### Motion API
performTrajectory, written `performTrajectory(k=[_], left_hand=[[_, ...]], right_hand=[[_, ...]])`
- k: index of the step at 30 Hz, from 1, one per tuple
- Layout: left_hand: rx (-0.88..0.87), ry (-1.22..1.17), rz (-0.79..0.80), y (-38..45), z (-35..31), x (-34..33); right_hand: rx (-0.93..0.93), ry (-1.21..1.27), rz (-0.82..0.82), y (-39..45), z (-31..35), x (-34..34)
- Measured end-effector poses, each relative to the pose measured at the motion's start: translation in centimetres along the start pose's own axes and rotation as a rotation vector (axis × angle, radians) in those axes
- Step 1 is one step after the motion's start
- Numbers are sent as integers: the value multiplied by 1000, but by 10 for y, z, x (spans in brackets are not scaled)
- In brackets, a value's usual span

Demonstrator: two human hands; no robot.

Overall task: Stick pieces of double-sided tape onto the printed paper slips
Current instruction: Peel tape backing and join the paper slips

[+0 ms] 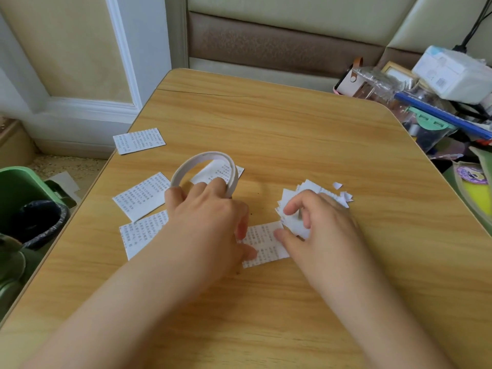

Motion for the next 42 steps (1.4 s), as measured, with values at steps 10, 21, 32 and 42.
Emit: performTrajectory(k=[10, 21, 32, 42], left_hand=[[11, 11, 24, 2, 3, -4], [-10, 25, 45, 0, 2, -1], [-26, 28, 46, 1, 3, -2], [-20, 36, 58, 2, 3, -4]], right_hand=[[128, -28, 149, 2, 4, -3], [275, -4, 163, -6, 26, -20], [311, -8, 234, -4, 33, -21], [233, 47, 239, 3, 12, -12]])
Point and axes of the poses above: each hand's wrist, its own y-axis towards the middle knuckle, its own x-axis out of the back of the hand, z = x × y, the point moved 4 cm from there along y, towards the middle knuckle, and after that the axes turned 15 degrees about -z, right-handed, at the moved point
